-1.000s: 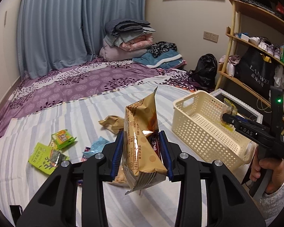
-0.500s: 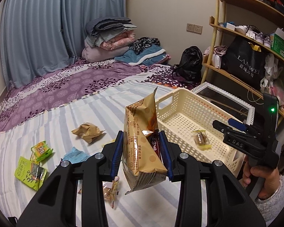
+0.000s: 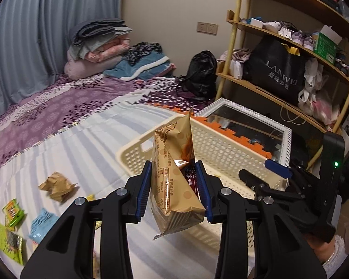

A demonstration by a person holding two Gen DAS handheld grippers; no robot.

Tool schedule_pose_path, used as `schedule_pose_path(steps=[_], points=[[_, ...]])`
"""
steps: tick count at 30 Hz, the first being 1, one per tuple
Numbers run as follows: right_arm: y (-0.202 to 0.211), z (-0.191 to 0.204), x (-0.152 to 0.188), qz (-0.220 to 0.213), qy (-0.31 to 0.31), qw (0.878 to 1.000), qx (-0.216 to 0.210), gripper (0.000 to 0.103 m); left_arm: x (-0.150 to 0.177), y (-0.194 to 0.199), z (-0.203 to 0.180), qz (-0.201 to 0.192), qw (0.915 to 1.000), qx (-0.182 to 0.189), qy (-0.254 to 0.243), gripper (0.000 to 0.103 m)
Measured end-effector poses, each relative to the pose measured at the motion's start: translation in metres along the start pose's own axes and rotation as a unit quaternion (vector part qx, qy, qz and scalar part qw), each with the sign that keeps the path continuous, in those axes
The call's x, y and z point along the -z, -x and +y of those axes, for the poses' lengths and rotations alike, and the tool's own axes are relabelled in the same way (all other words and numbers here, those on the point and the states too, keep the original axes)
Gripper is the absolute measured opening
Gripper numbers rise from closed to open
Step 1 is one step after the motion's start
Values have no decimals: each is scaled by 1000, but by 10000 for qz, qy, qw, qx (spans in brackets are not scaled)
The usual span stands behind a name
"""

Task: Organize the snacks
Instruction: 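Lower the tan snack bag into the basket and open the left gripper, then grasp the large clear zip bag of cookies with the right gripper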

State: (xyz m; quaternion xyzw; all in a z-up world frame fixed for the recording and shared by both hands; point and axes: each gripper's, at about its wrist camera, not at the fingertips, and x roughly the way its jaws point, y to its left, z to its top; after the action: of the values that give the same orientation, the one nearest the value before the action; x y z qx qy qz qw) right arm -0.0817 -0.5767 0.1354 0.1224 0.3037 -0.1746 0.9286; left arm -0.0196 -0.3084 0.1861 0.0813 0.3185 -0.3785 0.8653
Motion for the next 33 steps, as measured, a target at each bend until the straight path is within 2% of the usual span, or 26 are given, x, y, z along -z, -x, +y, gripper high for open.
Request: schedule_pose_path(steps=[2, 3, 4, 5, 6, 8, 19, 21, 23, 28, 33], points=[[1, -1, 0, 3, -9, 10000, 26, 72, -4, -11, -7, 35, 9999, 156, -27, 40], [1, -1, 1, 9, -10, 10000, 37, 72, -5, -15, -10, 42, 9997, 228, -35, 50], [0, -2, 2, 17, -15, 10000, 48, 72, -6, -19, -12, 29, 9996, 270, -31, 78], [1, -2, 2, 23, -21, 10000, 58, 73, -7, -20, -14, -19, 9997, 235, -7, 92], [1, -2, 2, 21, -28, 10000, 68, 74, -7, -19, -15, -117, 9997, 195, 25, 99], [2, -1, 3, 0, -28, 10000, 87, 77, -8, -18, -13, -126, 9996, 249, 87, 99], [2, 16, 0, -6, 50, 10000, -82, 77, 2, 2, 17, -106, 9991, -142, 393, 99], [3, 20, -1, -35, 76, 9999, -105, 82, 4, 7, 22, -134, 9989, -191, 414, 99], [5, 22, -2, -59, 57, 9999, -135, 82, 7, 14, 26, -165, 9987, -262, 407, 99], [9, 31, -4, -113, -81, 9986, -507, 82, 16, 39, 43, -271, 9975, -479, 451, 99], [14, 56, -4, -199, 135, 9966, -791, 82, 26, 62, 71, -339, 9941, -767, 688, 99]])
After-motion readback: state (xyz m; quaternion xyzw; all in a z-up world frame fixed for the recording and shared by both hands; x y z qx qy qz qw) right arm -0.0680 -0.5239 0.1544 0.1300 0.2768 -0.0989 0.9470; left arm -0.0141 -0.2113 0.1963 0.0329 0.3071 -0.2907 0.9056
